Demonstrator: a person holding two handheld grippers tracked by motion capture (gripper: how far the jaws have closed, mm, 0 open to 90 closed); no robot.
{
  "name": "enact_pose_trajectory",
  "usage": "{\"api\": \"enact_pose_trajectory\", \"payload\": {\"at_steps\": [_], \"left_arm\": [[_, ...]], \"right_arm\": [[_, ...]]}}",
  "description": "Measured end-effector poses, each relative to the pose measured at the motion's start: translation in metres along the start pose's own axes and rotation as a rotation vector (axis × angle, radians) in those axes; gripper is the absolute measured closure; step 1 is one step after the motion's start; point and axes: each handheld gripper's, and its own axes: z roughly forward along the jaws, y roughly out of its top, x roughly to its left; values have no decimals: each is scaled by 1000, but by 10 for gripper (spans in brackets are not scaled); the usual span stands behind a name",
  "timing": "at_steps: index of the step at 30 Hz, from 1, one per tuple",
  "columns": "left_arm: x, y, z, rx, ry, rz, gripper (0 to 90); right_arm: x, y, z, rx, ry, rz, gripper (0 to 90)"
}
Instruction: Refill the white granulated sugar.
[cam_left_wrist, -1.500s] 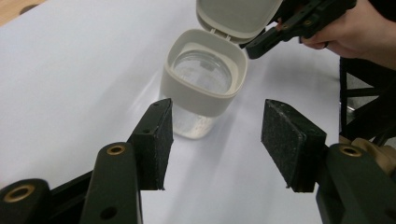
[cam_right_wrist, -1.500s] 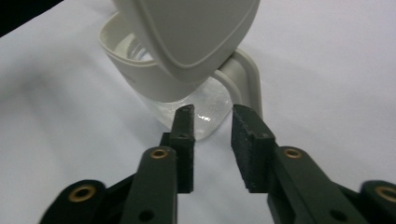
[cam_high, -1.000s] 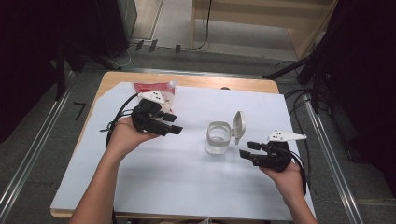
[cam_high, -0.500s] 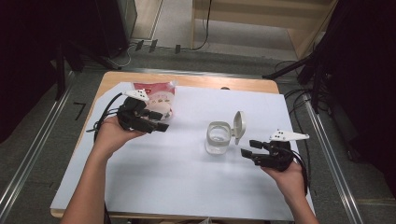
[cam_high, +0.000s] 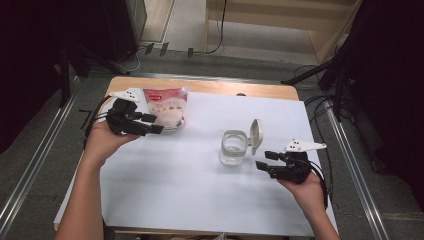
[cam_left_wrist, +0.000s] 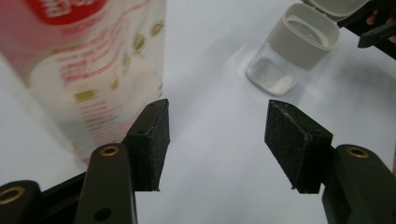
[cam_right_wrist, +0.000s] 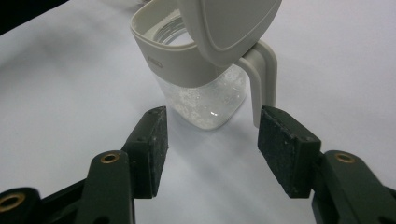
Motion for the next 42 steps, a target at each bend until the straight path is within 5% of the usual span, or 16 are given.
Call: {"api": "enact_pose_trajectory", "payload": {"at_steps": [11, 18, 29, 36, 42], "left_arm": [[22, -4, -20, -32, 79, -43, 380], [41, 2, -26, -69, 79, -83, 362], [55, 14, -2, -35, 106, -69, 341], [53, 26, 15, -58, 106, -38, 349], [54, 29, 23, -63, 85, -65, 474]], "right_arm": [[1, 0, 2, 5, 3, -10, 437], [1, -1, 2, 8, -1, -7, 437], [2, -7, -4, 18, -19, 5, 437], [5, -12, -3, 34, -22, -5, 437], [8, -13, -1, 42, -21, -13, 437]]}}
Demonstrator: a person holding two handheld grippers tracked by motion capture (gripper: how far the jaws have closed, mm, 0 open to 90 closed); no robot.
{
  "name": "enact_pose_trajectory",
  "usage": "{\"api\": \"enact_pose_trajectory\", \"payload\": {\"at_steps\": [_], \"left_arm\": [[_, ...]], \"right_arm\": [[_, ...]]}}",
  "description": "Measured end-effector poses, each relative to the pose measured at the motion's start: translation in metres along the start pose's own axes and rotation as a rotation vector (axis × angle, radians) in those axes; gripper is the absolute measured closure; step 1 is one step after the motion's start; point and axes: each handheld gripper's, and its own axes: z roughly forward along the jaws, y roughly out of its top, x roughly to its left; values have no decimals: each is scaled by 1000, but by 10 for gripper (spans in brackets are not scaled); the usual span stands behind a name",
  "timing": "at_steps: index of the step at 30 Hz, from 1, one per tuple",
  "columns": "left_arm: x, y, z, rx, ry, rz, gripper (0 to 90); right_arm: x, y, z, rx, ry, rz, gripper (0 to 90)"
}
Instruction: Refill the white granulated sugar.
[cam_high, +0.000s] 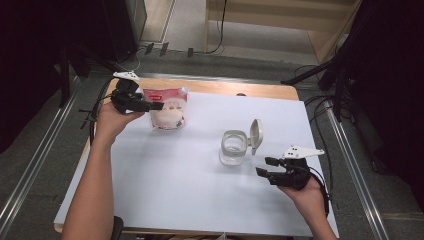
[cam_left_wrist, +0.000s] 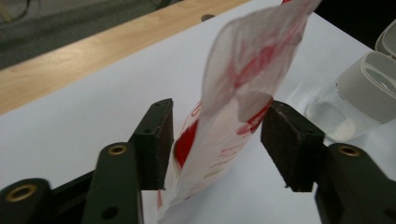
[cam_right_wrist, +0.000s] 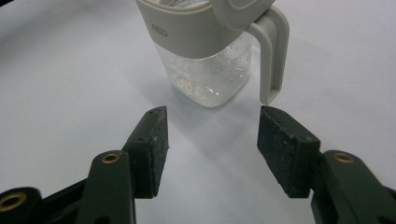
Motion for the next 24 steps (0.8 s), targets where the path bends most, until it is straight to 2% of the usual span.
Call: {"api": "enact_pose_trajectory", "payload": {"at_steps": [3, 4, 8, 9, 12, 15, 19, 24], "left_arm": [[2, -1, 2, 3, -18, -31, 550], [2, -2, 2, 5, -23, -36, 550], [-1, -1, 3, 20, -7, -9, 664], [-3, -1, 3, 20, 7, -3, 664], [-6, -1, 5, 36, -24, 9, 776], [-10, 0, 6, 49, -13, 18, 828], [-11, 1, 6, 67, 6, -33, 887], [-16, 6, 5, 75, 1, -56, 900]], "right_arm": [[1, 1, 2, 2, 6, -9, 438], [1, 1, 2, 2, 6, -9, 438], [2, 1, 4, 10, 12, -10, 441], [2, 1, 4, 10, 12, -10, 441], [3, 1, 5, 10, 13, -12, 444], [3, 1, 6, 10, 13, -18, 445], [4, 2, 7, 7, 25, -25, 457], [8, 5, 11, 11, 47, -37, 463]]}}
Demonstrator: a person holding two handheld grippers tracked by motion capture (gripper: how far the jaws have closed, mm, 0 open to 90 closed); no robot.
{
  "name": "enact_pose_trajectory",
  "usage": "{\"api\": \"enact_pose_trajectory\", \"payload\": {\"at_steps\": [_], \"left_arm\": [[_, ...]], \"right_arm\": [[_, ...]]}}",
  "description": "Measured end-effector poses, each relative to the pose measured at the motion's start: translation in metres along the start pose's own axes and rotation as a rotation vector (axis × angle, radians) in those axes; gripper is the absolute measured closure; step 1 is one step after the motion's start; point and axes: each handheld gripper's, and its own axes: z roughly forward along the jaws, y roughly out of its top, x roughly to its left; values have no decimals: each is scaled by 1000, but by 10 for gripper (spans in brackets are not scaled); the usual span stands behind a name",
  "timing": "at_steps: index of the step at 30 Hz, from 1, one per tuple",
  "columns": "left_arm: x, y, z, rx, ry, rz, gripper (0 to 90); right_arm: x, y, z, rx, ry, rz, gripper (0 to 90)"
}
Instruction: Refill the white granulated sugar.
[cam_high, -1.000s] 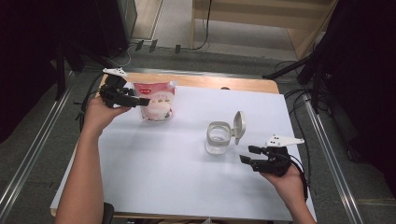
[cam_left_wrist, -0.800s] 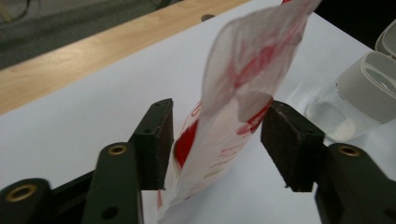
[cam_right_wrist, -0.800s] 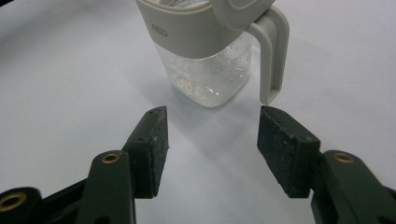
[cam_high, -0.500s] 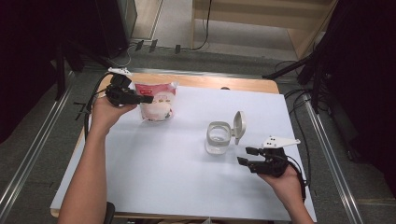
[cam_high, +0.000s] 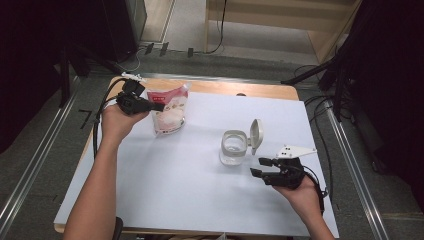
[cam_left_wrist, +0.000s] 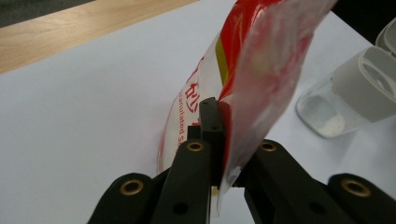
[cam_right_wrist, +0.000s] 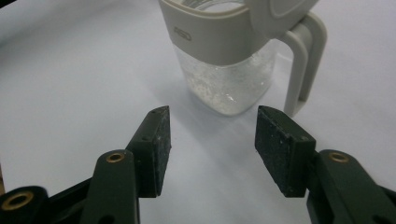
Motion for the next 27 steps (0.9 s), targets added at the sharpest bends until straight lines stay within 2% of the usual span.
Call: {"api": "enact_pose_trajectory", "payload": {"at_steps": [2, 3, 7, 10, 12, 14, 18, 23, 26, 27], "left_arm": [[-2, 2, -2, -8, -17, 3, 900], [-5, 4, -6, -25, -51, -9, 900], [-12, 8, -13, -42, -76, -8, 900], [-23, 13, -21, -48, -66, 13, 900], [-29, 16, -25, -51, -57, 5, 900], [-32, 17, -29, -55, -72, -14, 900], [-39, 17, -31, -53, -94, -13, 900], [-48, 17, -28, -29, -101, 10, 900], [-53, 16, -28, -27, -106, 27, 900], [-55, 15, -28, -32, -121, 23, 900]], "right_arm": [[3, 1, 1, -4, 6, -11, 469], [6, 2, 1, -6, 18, -19, 475], [11, 4, 1, -9, 28, -27, 488], [16, 6, 2, -9, 40, -40, 496], [21, 7, 3, -10, 46, -56, 495], [25, 8, 5, -14, 53, -63, 496], [32, 10, 7, -19, 66, -79, 506], [41, 14, 15, -15, 71, -83, 517], [47, 16, 20, -6, 69, -109, 518], [48, 17, 22, -2, 73, -114, 517]]}}
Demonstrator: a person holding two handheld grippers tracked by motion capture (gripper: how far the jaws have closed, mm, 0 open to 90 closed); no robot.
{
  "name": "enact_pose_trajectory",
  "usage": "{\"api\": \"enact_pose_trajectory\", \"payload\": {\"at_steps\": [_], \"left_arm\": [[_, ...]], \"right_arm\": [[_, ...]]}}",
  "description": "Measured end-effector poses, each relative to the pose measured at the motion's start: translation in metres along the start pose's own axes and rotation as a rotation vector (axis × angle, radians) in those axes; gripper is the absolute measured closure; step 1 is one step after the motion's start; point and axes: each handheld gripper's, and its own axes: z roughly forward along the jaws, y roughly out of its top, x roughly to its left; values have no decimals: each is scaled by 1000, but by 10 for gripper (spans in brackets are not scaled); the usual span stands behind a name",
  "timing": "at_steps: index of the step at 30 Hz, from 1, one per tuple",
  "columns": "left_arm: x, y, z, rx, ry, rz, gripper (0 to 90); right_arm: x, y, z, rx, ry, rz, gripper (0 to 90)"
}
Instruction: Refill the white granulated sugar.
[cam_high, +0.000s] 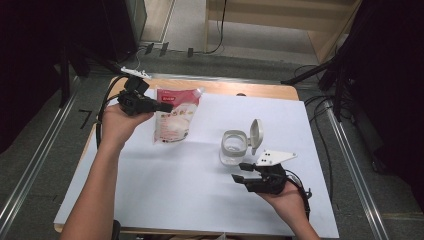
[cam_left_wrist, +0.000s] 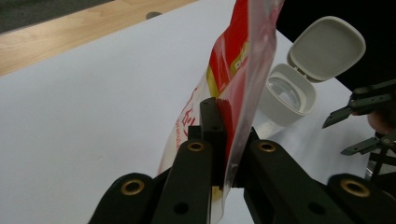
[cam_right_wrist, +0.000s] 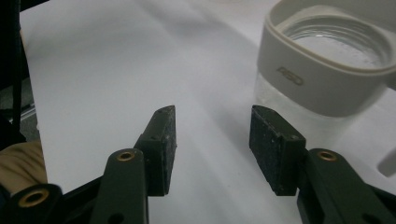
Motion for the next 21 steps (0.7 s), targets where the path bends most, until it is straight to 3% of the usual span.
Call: {"api": "enact_pose_trajectory", "payload": {"at_steps": [3, 6, 11, 14, 19, 21], "left_arm": [[-5, -1, -2, 3, -11, 5, 900], [-11, -1, -4, -1, -35, 9, 900], [-21, -2, -2, 19, -50, 26, 900], [-21, -5, -1, 20, -65, 2, 900], [-27, -6, -1, 32, -60, 10, 900], [-29, -5, -3, 30, -70, 12, 900]], "right_arm": [[5, 3, 5, 2, 14, -12, 509], [9, 7, 8, -23, 59, 31, 508], [15, 11, 15, -21, 46, 15, 511], [17, 14, 22, -18, 47, 15, 514], [23, 22, 33, -22, 42, 9, 521], [25, 26, 40, -20, 61, 5, 521]]}}
